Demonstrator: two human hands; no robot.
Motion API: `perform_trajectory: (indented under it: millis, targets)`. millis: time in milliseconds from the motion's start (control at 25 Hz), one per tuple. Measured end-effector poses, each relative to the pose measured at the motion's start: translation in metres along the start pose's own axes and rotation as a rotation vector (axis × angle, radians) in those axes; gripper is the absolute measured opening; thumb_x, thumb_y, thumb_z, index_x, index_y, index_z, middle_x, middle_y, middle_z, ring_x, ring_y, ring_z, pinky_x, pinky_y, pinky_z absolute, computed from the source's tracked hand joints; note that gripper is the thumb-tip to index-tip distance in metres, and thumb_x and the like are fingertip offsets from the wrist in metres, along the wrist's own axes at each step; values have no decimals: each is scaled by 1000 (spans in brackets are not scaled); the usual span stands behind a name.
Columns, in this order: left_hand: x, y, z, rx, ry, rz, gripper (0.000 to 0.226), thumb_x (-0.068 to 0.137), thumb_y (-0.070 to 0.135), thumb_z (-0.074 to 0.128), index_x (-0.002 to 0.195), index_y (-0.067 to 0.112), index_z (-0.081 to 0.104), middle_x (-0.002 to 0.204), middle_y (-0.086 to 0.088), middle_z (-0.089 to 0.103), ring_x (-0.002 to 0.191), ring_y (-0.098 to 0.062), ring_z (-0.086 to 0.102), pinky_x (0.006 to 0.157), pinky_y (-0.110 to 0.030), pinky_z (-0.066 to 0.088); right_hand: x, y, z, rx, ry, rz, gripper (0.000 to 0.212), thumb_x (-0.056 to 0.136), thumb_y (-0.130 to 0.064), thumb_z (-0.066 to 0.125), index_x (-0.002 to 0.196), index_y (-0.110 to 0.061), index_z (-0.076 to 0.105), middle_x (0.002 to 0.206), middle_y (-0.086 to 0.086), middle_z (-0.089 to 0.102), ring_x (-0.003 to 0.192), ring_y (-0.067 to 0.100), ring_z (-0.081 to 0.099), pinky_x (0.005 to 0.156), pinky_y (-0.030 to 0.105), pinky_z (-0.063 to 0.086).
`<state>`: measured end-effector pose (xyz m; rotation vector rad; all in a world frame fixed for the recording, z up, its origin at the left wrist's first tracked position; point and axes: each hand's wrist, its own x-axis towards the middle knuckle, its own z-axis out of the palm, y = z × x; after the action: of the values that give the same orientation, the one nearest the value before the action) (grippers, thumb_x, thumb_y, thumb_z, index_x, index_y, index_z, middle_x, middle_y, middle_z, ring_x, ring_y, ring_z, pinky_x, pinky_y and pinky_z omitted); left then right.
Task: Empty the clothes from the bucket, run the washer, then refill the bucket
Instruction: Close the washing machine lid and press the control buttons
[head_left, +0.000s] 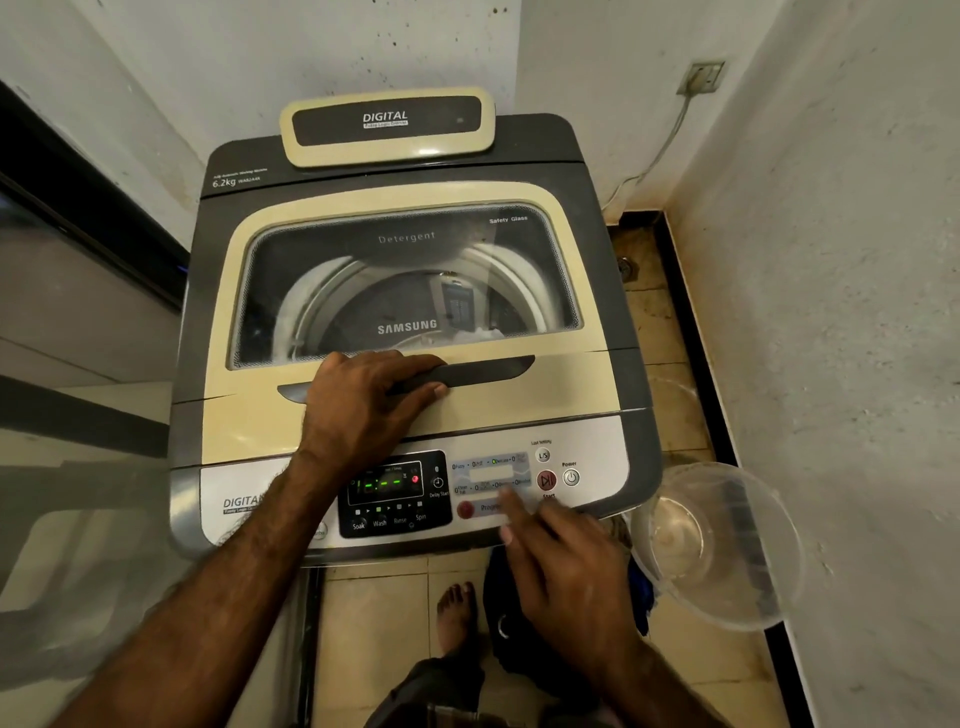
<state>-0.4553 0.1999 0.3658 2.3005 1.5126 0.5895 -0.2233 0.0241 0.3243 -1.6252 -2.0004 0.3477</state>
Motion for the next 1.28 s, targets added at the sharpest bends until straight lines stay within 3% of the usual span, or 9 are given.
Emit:
perform_trajectory:
  millis: [120, 400, 760, 1280]
  targets:
    - [-1, -1, -1, 9, -1, -1, 49, 92, 66, 50, 122, 33, 68, 100, 10, 75, 84, -8, 68, 79, -43, 56, 0, 27, -17, -87, 68, 73, 39, 104, -31, 52, 138, -17, 64, 92, -1, 65, 79, 16, 60, 66, 39, 51]
    - [0, 0, 0, 29, -8, -2, 50, 93, 67, 47, 123, 33, 67, 98, 11, 75, 83, -7, 66, 78, -42, 55, -6, 42, -13, -111, 133, 61, 37, 100, -22, 57, 132, -7, 67, 90, 3, 66, 76, 18, 60, 63, 41, 52]
    - [-2, 8, -5, 4, 49, 14, 42, 91, 60, 56, 118, 31, 71, 96, 9, 76, 81, -10, 68, 78, -42, 55, -2, 33, -19, 6, 133, 160, 41, 101, -27, 55, 138, -14, 63, 80, -6, 46, 73, 9, 45, 53, 30, 48]
    - [-5, 11, -6, 25, 54, 16, 45, 91, 61, 49, 121, 33, 67, 103, 2, 76, 87, -18, 70, 88, -47, 52, -14, 10, -7, -17, 226, 289, 38, 99, -26, 58, 135, -15, 66, 91, -4, 58, 83, 12, 55, 62, 31, 54]
